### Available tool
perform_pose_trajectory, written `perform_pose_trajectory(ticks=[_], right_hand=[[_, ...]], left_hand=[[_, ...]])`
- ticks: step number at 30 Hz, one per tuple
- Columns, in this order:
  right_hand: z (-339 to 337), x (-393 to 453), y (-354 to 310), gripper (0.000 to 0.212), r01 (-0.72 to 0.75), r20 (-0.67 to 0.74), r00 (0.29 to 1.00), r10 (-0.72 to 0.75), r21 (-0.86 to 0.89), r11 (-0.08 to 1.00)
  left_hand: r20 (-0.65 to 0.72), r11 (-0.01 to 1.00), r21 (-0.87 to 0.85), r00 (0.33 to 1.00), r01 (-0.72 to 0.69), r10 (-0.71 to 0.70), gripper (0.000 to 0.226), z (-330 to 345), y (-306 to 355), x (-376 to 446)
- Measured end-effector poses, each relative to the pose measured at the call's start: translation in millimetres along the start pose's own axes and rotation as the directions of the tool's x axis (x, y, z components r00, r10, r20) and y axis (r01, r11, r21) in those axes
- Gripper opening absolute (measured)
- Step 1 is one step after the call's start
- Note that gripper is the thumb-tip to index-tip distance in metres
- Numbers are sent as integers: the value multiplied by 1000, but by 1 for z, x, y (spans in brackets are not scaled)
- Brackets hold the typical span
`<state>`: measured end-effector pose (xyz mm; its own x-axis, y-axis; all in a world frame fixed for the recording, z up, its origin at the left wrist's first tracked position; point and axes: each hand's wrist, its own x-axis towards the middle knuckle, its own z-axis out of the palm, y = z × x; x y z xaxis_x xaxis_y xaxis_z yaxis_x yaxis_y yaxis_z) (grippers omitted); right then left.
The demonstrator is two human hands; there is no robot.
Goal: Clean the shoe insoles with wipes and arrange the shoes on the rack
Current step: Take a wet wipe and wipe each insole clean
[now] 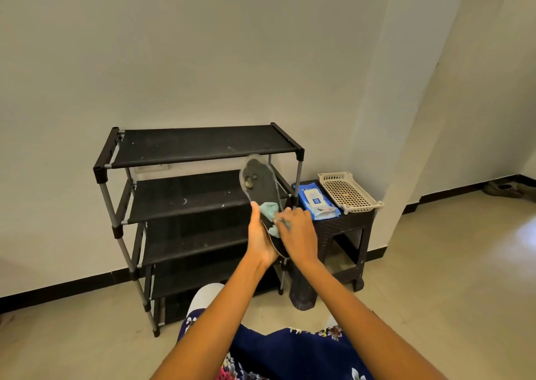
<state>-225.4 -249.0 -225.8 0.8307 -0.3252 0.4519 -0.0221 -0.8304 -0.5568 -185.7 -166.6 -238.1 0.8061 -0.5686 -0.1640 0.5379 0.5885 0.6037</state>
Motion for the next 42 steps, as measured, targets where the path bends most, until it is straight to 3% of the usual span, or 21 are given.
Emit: perform_pose_trajectory(ticks=[3, 6, 9, 12, 17, 19, 21, 23, 27, 30, 32, 35, 37, 39, 42], right_hand=[[4, -20, 2, 17, 281, 59, 959, -277, -74, 957], [-4, -30, 23, 17, 486, 86, 874, -479, -202, 850], [-10, -9, 28, 7, 368, 12, 922, -388, -346, 863], [-4, 0, 12, 10, 233, -28, 969, -245, -230, 945], [-5, -26, 23, 23, 483, 70, 874, -481, -230, 845], [-14, -15, 25, 21, 428, 54, 901, -431, -284, 858], [-17, 5, 19, 15, 243, 9, 968, -251, -294, 924], [-17, 17, 11, 17, 119, -7, 992, -124, -233, 965], [-8, -9, 2, 13, 228, 98, 969, -226, -9, 974], [-18, -21, 2, 13, 156, 223, 952, -210, 238, 959], [-24, -5, 4, 14, 30, 106, 992, -67, 314, 949], [-25, 24, 3, 13, -139, -14, 988, 156, 378, 915], [-18, 28, 2, 17, -73, 39, 997, 66, 226, 971], [-11, 15, 0, 19, 107, 90, 990, -106, -3, 994], [-11, -17, 3, 17, 455, 133, 889, -439, -130, 881]], left_hand=[[43, 986, -167, 999, 12, -5, 78, -9, 8, 1], [81, 984, -154, 994, 90, -78, 80, -14, 11, -5], [84, 994, -80, 994, 71, -64, 82, -4, -2, -7], [40, 996, -56, 997, 74, -72, 79, 5, -10, -6], [54, 992, -95, 996, 79, -74, 80, -9, -2, 2], [69, 992, -90, 994, 86, -80, 79, -3, -4, 0], [46, 996, -40, 996, 79, -77, 75, 7, -9, -2], [41, 996, -23, 995, 87, -86, 71, 16, -10, -5], [20, 995, -63, 997, 80, -79, 78, 5, 7, 0], [-9, 987, -75, 990, 139, -140, 83, -6, 13, 0], [12, 991, -81, 994, 106, -106, 75, -8, 13, 1], [23, 999, -14, 999, 37, -36, 73, 1, 9, -3], [34, 998, 14, 997, 64, -65, 73, 5, 4, -2], [56, 997, -17, 996, 75, -74, 73, 3, 7, -1], [62, 989, -113, 994, 96, -90, 80, -10, 18, 1]])
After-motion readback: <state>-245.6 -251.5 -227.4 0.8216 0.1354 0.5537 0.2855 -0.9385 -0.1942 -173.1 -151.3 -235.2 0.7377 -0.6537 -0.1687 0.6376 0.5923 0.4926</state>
